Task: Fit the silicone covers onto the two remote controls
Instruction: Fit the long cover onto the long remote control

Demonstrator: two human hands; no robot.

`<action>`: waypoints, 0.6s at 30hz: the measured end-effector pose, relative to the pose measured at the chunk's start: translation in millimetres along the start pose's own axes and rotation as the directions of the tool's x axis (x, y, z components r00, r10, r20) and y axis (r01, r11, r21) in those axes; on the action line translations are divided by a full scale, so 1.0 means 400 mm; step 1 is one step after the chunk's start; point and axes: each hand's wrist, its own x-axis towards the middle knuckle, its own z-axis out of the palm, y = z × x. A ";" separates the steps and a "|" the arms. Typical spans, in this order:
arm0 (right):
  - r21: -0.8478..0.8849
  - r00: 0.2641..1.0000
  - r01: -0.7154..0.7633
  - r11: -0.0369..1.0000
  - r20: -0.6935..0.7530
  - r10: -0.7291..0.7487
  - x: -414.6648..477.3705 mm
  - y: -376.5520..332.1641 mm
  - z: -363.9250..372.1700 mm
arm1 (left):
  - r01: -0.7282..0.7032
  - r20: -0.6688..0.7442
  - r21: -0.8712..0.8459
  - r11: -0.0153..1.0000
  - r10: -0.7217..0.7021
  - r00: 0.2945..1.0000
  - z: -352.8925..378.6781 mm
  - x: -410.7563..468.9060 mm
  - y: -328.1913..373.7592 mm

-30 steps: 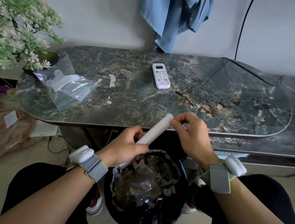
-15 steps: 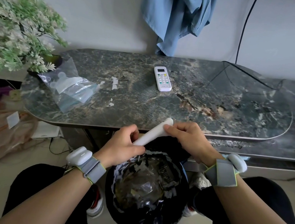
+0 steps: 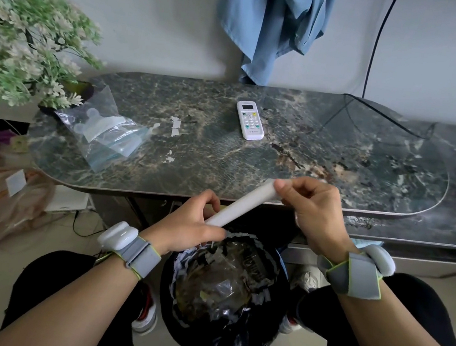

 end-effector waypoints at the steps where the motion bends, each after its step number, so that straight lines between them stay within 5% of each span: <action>1: -0.004 1.000 0.010 1.000 -0.006 -0.010 0.004 -0.001 -0.004 | -0.004 0.008 0.001 1.000 0.004 1.000 -0.001 -0.004 0.001; 9: 0.106 0.989 -0.146 0.983 0.046 0.142 0.021 -0.001 -0.015 | -0.089 -0.056 0.079 0.993 0.093 0.994 0.005 -0.022 0.013; 14: -0.194 0.984 -0.132 0.972 0.094 0.152 0.012 0.009 -0.021 | -0.102 -0.163 0.491 0.865 0.207 0.965 0.006 -0.024 0.006; 18: -0.447 0.999 0.053 0.893 0.031 -0.044 0.003 0.028 -0.002 | -0.091 -0.119 0.587 0.804 0.197 0.973 0.019 -0.022 0.007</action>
